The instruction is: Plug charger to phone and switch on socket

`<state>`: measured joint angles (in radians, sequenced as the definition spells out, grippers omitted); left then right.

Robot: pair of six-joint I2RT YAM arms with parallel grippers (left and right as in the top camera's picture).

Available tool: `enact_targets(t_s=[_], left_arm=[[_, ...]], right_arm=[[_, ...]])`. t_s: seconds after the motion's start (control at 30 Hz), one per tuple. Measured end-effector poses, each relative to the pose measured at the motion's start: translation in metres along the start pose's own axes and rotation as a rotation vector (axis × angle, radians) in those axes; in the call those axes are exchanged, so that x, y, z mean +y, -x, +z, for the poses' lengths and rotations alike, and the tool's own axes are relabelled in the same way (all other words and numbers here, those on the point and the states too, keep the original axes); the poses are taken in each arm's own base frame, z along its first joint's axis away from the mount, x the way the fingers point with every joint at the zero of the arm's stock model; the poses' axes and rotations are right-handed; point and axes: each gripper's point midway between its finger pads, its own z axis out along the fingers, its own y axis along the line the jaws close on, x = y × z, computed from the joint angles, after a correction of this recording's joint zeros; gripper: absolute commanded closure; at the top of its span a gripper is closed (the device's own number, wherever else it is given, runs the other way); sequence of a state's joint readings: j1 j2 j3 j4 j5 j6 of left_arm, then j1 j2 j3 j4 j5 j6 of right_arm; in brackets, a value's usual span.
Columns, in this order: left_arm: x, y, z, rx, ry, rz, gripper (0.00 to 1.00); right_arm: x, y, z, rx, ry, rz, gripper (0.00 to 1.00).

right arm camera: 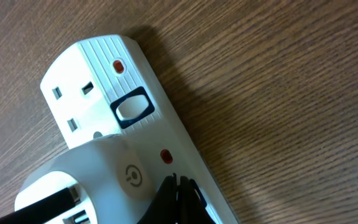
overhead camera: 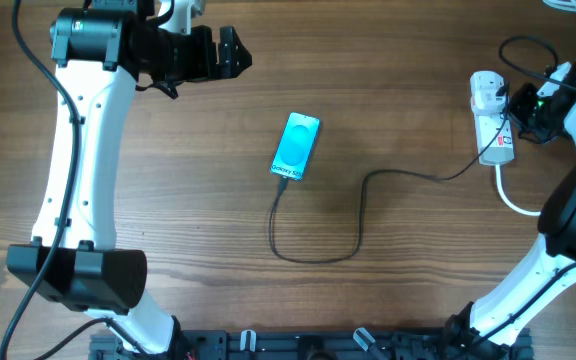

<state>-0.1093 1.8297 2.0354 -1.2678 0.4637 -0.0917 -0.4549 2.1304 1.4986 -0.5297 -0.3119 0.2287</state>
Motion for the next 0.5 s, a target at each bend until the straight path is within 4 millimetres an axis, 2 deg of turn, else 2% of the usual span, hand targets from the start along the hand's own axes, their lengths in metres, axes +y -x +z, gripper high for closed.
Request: enact_targets(t_s=[0.5], left_arm=[[0.0, 0.0, 0.0, 0.0, 0.0, 0.0, 0.0]], right_arm=[[0.005, -0.016, -0.003, 0.055, -0.084, -0.034, 0.96]])
